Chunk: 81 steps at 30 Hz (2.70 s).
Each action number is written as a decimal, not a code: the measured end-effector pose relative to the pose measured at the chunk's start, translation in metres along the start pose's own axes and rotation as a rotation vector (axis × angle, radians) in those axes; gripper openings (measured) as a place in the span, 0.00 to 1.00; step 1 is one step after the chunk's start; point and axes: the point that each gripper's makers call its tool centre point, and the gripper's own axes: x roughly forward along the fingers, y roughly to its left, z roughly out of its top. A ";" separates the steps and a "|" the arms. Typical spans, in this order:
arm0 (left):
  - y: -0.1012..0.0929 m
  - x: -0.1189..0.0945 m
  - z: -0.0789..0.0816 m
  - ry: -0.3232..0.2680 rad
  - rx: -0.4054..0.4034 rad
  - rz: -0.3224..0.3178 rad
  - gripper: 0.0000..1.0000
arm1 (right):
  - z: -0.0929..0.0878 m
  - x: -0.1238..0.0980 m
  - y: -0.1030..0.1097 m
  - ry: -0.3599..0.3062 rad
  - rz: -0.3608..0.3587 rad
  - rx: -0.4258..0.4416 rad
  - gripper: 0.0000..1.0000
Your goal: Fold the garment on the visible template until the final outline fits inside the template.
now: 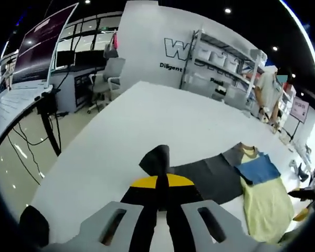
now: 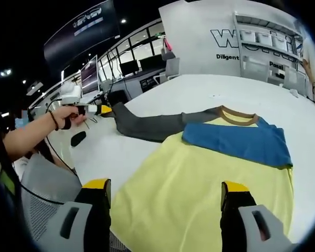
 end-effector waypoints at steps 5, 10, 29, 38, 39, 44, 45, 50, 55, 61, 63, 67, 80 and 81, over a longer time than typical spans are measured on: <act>-0.016 -0.002 0.012 -0.024 0.098 -0.017 0.00 | -0.001 -0.001 -0.002 -0.005 0.000 -0.002 0.86; -0.036 -0.004 0.024 -0.055 0.050 -0.076 0.00 | 0.000 -0.005 -0.009 -0.016 -0.013 -0.001 0.86; -0.105 -0.005 0.040 -0.115 0.061 -0.232 0.00 | -0.006 -0.019 -0.029 -0.017 -0.064 0.017 0.88; -0.156 0.005 0.045 -0.128 0.090 -0.331 0.00 | -0.010 -0.026 -0.036 -0.022 -0.081 0.037 0.88; -0.160 0.005 0.044 -0.127 0.094 -0.337 0.00 | -0.010 -0.026 -0.036 -0.023 -0.081 0.037 0.88; -0.179 0.006 0.042 -0.124 0.110 -0.374 0.00 | -0.013 -0.027 -0.038 -0.017 -0.080 0.030 0.93; -0.183 0.008 0.040 -0.126 0.119 -0.381 0.00 | -0.014 -0.027 -0.040 -0.018 -0.083 0.034 0.93; -0.196 0.007 0.037 -0.120 0.133 -0.406 0.00 | -0.014 -0.029 -0.042 -0.023 -0.087 0.037 0.93; -0.210 0.007 0.044 -0.154 0.137 -0.429 0.00 | -0.013 -0.031 -0.046 -0.041 -0.095 0.022 0.96; -0.230 0.009 0.047 -0.163 0.143 -0.470 0.00 | -0.017 -0.031 -0.050 -0.039 -0.099 0.027 0.99; -0.237 0.010 0.047 -0.159 0.135 -0.487 0.00 | -0.017 -0.032 -0.053 -0.045 -0.107 0.027 0.99; -0.251 0.012 0.047 -0.162 0.142 -0.519 0.00 | -0.019 -0.033 -0.056 -0.037 -0.110 0.032 0.99; -0.306 0.014 0.051 -0.152 0.180 -0.623 0.00 | -0.026 -0.034 -0.067 -0.038 -0.128 0.061 0.99; -0.312 0.014 0.051 -0.155 0.183 -0.633 0.00 | -0.027 -0.034 -0.067 -0.037 -0.130 0.064 0.99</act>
